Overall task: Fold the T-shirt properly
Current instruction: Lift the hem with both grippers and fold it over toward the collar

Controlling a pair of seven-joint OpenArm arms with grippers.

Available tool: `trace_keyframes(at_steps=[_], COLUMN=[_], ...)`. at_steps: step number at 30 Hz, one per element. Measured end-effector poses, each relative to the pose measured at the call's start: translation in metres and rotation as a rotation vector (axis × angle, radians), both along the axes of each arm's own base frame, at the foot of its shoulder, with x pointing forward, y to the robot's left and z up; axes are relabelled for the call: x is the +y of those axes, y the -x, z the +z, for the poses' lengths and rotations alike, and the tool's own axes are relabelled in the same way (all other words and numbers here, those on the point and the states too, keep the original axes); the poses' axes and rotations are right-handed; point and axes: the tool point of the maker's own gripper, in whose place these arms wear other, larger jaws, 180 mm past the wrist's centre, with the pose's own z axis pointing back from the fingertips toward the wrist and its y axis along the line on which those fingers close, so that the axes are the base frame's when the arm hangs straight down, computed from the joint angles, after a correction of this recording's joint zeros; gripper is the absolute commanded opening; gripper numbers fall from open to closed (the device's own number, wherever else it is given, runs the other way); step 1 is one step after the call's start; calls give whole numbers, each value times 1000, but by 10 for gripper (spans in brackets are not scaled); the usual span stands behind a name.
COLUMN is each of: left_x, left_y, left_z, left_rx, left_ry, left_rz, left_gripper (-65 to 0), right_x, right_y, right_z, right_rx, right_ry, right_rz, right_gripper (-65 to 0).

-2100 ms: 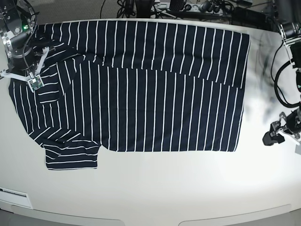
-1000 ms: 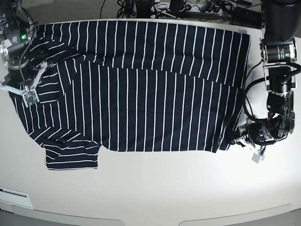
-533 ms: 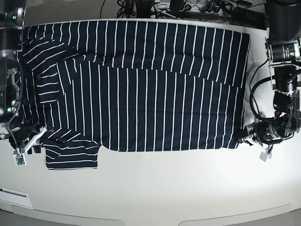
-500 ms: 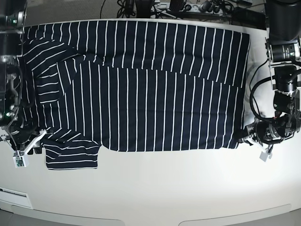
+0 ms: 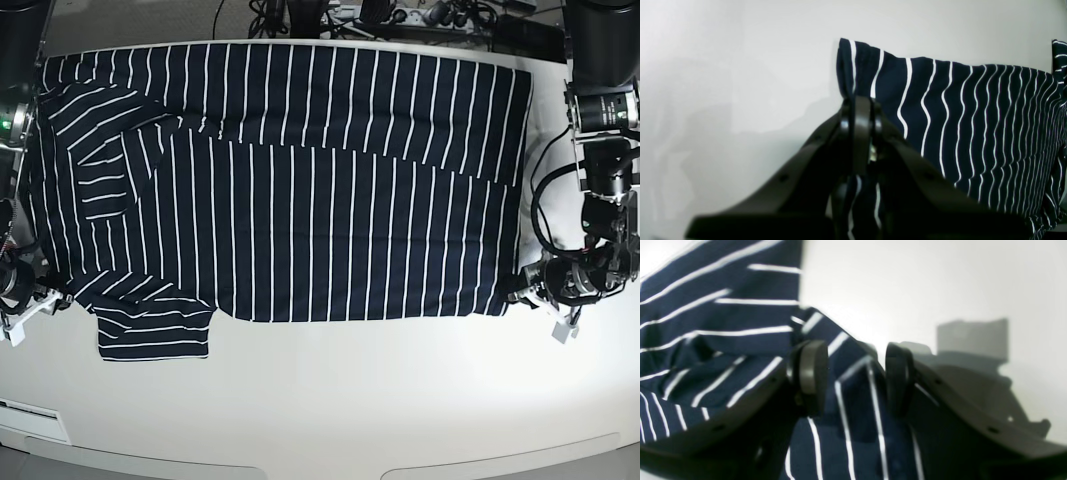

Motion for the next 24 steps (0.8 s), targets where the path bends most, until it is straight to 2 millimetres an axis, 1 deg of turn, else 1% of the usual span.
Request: trace_keyframes(at_steps=[2, 4, 6, 9, 14, 16, 18, 19, 21, 23, 24], left_x=[0, 0, 0, 0, -1, -1, -1, -1, -1, -1, 0], left_y=[1, 1, 1, 1, 0, 0, 0, 0, 0, 1, 1], left_z=[0, 0, 0, 0, 0, 0, 0, 0, 0, 0, -1], left_rx=[3, 3, 3, 3, 1, 1, 1, 1, 1, 3, 5], left_ry=[0, 1, 0, 1, 1, 1, 1, 1, 1, 1, 0], left_rz=[-3, -3, -2, -2, -2, -2, -1, -1, -2, -3, -4], left_gripper=[-650, -650, -650, -650, -650, -650, -650, -650, -650, -650, -650], right_x=[11, 19, 20, 17, 16, 12, 7, 4, -5, -16, -21], right_y=[1, 9, 12, 14, 18, 17, 12, 7, -4, -6, -3], right_z=[-4, -14, -21, -26, -24, -17, -5, 3, 20, 30, 30], right_rx=[-13, -2, -21, -36, -24, -9, 5, -10, -42, -57, -52], right_ry=[-49, -74, -76, -54, -49, -31, -10, -1, 14, 30, 39], right_rz=[13, 30, 21, 16, 60, 75, 75, 75, 51, 30, 22], right_gripper=[-345, -345, -345, -345, -345, -344, -314, -301, -298, -298, -298])
